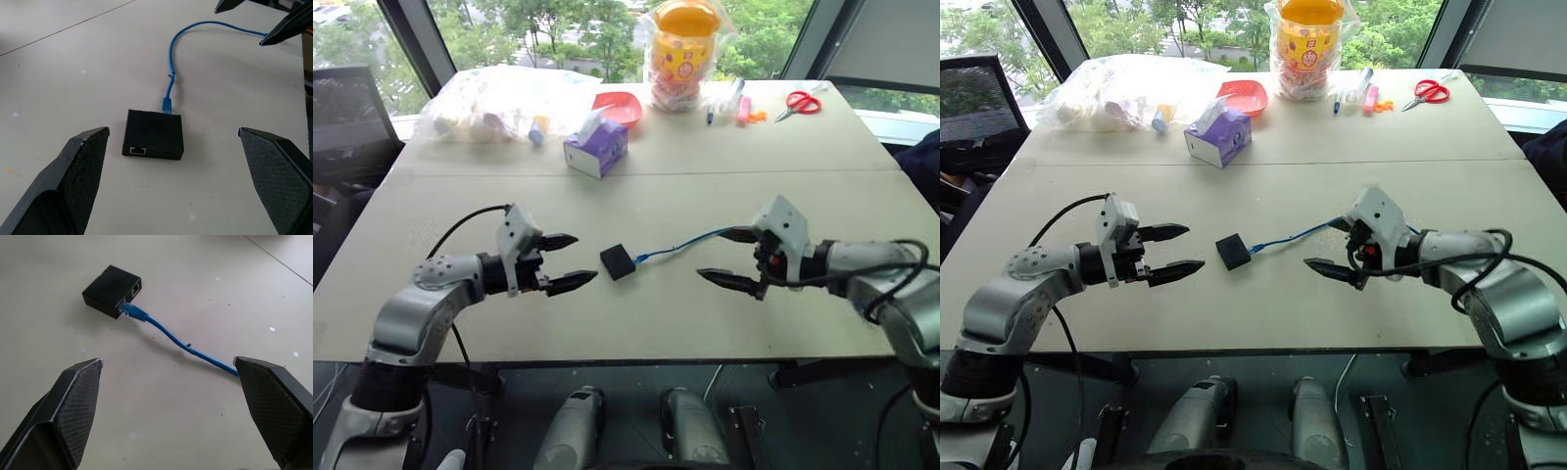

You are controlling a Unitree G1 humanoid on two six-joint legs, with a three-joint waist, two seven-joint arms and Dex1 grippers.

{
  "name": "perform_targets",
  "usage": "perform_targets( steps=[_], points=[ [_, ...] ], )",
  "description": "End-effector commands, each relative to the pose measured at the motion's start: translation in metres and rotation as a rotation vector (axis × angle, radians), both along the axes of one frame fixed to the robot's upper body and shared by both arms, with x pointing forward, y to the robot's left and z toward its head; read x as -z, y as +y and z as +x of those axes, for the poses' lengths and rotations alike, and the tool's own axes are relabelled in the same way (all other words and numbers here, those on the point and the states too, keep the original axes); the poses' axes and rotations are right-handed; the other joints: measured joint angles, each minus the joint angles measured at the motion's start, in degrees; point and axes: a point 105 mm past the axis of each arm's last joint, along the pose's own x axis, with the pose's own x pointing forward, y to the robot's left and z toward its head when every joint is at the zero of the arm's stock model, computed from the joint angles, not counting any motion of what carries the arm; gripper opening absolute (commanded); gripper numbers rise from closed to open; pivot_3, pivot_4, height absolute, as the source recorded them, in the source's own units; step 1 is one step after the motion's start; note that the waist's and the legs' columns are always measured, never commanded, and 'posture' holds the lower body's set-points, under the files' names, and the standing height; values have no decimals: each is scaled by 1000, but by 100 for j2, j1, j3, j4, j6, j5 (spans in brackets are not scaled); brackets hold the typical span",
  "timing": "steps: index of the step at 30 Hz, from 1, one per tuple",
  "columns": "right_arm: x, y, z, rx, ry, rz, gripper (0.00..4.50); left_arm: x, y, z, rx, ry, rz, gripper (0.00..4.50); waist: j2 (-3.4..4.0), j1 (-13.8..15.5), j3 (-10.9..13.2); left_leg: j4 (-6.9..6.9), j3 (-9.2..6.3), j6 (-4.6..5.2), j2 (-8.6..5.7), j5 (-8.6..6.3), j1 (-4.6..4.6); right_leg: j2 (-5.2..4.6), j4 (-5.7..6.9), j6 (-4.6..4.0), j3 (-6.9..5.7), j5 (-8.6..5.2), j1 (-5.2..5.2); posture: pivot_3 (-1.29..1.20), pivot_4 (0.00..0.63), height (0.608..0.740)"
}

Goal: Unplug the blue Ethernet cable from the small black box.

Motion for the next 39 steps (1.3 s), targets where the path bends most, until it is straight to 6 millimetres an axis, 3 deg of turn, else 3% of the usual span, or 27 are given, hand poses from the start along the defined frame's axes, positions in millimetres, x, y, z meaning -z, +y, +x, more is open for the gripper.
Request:
perform_targets(
  steps=[1,7,13,23,26,33,34,39],
  points=[
    [5,11,13,-116,2,-142,4500,-8,3,8,-19,-59,17,4423,0,-11,0,-1,3,0,0,0,0,1,1,0,0,1,-2,0,150,740],
    [26,27,41,-246,41,-326,4500,-9,9,8,-40,-69,11,4423,-3,-45,3,-8,5,2,-2,-1,-3,2,1,4,-1,2,-7,0,150,740],
    [34,52,64,-309,59,-336,4500,-8,13,1,-64,-70,19,4423,-4,-115,4,-1,1,1,-4,0,-1,3,11,14,1,10,-5,0,150,740],
    [49,88,73,-392,116,-336,4500,-10,21,-5,-110,-75,40,4423,-3,-142,4,-3,-2,-6,-8,3,13,12,39,28,3,19,-10,0,150,740],
    [52,95,73,-403,130,-335,3714,-11,22,-5,-116,-77,42,4500,-3,-141,4,-3,-2,-7,-9,4,27,12,57,27,6,18,-9,0,150,740],
    [51,115,66,-445,111,-312,354,-11,25,-1,-122,-78,53,4500,-3,-156,4,-8,-4,-9,-6,5,60,21,100,11,11,7,-7,0,150,740],
    [49,116,65,-448,98,-313,57,-12,25,0,-122,-78,52,4500,-3,-151,4,-8,-4,-10,-6,5,60,22,100,10,10,7,-7,0,150,740],
    [22,110,68,-377,-139,-263,57,-13,23,10,-125,-76,48,4500,-3,-97,4,-7,-6,-13,-8,7,57,19,99,11,11,7,-6,0,150,740]
  ],
)
